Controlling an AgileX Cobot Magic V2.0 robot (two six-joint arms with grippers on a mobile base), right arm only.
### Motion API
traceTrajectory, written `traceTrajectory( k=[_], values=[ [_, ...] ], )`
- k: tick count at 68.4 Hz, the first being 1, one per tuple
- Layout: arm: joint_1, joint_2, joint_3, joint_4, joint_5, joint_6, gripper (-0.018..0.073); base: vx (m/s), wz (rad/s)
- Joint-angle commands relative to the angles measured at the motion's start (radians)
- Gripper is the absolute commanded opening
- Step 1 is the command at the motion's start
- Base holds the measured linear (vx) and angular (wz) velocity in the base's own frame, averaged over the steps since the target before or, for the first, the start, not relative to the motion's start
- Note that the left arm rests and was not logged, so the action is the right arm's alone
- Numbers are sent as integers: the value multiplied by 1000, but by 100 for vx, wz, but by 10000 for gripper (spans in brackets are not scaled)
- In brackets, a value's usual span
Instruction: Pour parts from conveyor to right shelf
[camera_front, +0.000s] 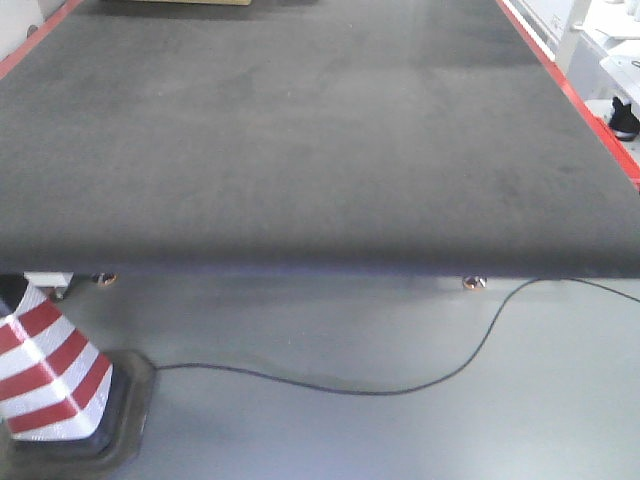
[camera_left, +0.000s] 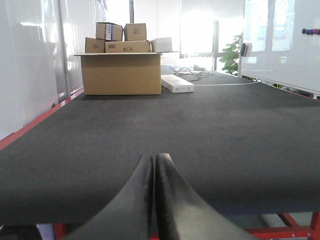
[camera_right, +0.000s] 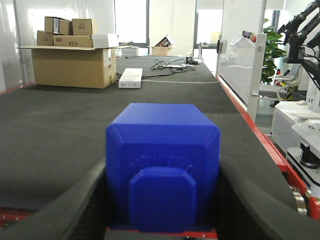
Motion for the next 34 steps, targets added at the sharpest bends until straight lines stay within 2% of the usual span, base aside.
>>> traceTrajectory(
  k=[1, 23, 34],
  values=[
    [-3, 12, -26, -7, -90, -5, 60, -36, 0],
    [-2, 12, -26, -6, -89, -5, 60, -29, -2],
    [0, 12, -26, -6, -89, -5, 60, -20, -21]
  ],
)
